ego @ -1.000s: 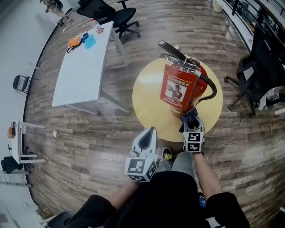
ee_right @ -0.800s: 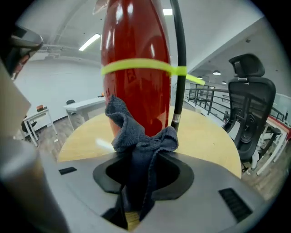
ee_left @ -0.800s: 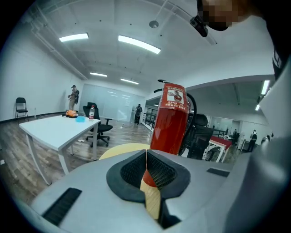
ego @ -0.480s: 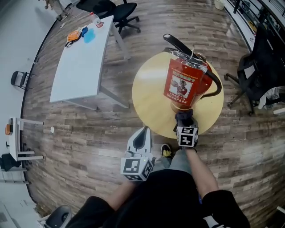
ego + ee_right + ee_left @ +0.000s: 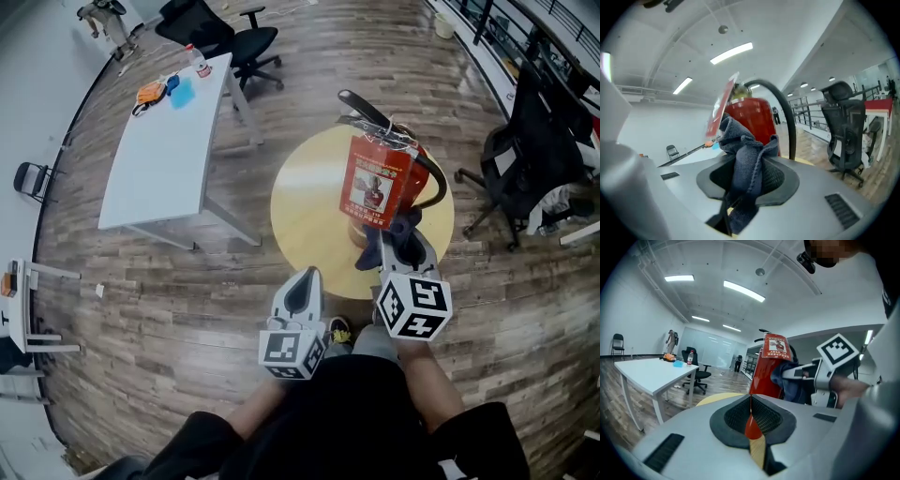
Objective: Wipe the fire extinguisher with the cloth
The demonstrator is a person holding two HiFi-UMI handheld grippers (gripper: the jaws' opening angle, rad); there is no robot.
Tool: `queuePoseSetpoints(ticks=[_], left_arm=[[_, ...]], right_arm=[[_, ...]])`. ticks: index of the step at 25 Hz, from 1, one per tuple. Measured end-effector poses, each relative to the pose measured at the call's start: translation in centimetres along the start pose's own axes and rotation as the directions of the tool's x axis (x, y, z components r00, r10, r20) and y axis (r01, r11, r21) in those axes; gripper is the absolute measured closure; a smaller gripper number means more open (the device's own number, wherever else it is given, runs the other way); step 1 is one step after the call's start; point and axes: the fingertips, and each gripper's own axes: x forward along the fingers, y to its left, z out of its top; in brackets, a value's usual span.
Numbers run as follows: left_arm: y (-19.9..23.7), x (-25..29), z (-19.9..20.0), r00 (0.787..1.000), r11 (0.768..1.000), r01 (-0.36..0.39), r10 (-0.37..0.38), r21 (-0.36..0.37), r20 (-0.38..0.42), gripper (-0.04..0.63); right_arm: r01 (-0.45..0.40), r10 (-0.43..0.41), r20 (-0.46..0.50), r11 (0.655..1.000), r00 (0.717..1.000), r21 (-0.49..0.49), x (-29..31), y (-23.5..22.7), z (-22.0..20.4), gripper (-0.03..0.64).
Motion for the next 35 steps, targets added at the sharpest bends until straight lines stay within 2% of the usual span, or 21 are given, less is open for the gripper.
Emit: queuePoseSetpoints(ticks=[2,5,7,9,11,15,19,21,23,26,29,32,35], left_arm=[[-0.5,0.1,0.5,1.0,1.0,0.021,-0.021,0.001,0.014,0.572],[-1.2,0.2,1.3,0.998,0.999,0.044,-0.044,0.001,0.035,0.572],[-1.5,0.3,1.6,0.998,0.999,0.053,-0.053,0.001,0.041,0.572],[-1.7,0.3,1.6,0.997,0.998,0.059,-0.059,0.0,0.044,0.571],[-1.6,0.2,1.5,0.997,0.998,0.057,-0.057,-0.006,0.046,0.572],[-1.1,-0.5,1.1,0.998,0.999,0.041,-0.04,-0.009,0.048,0.572],[-0.1,-0.5,1.3,0.999,1.0,0.023,-0.023,-0.009,0.042,0.572],[0.3,-0.5,1.3,0.999,1.0,0.017,-0.017,-0.011,0.033,0.572],[0.6,-0.5,1.1,1.0,1.0,0.015,-0.015,-0.01,0.025,0.572],[1.1,-0.4,0.6,1.0,1.0,0.01,-0.01,-0.009,0.008,0.572],[1.8,0.0,0.3,1.0,1.0,0.0,0.0,-0.008,-0.007,0.572],[2.3,-0.1,0.0,1.0,1.0,-0.01,0.01,-0.006,-0.015,0.572],[2.6,-0.4,-0.1,1.0,1.0,-0.017,0.017,-0.003,-0.017,0.572]], right_arm=[[0.008,-0.005,0.027,0.994,1.0,-0.107,-1.0,0.7,3.3,0.482],[0.024,-0.027,-0.006,0.953,1.0,-0.301,-1.6,1.5,5.5,0.482],[0.028,-0.026,0.01,0.923,1.0,-0.384,-2.3,2.3,7.0,0.482],[0.013,0.013,0.057,0.902,0.998,-0.431,-2.9,3.7,9.3,0.482],[-0.038,0.071,0.063,0.902,0.995,-0.43,-2.4,5.0,10.3,0.482],[-0.127,0.157,0.073,0.942,0.985,-0.31,-2.0,5.4,9.7,0.482],[-0.202,0.227,0.069,0.943,0.971,-0.264,-1.9,6.6,8.6,0.482],[-0.249,0.263,0.026,0.939,0.964,-0.239,-1.5,7.3,6.8,0.482],[-0.29,0.287,-0.046,0.942,0.957,-0.17,-0.6,7.1,3.6,0.482],[-0.316,0.309,-0.162,0.949,0.937,-0.02,1.7,5.2,-3.1,0.482],[-0.304,0.327,-0.289,0.945,0.9,0.124,4.3,2.9,-10.6,0.482],[-0.263,0.279,-0.42,0.96,0.864,0.098,6.3,0.5,-18.2,0.482],[-0.182,0.213,-0.522,0.977,0.826,0.111,7.6,-1.9,-24.1,0.482]])
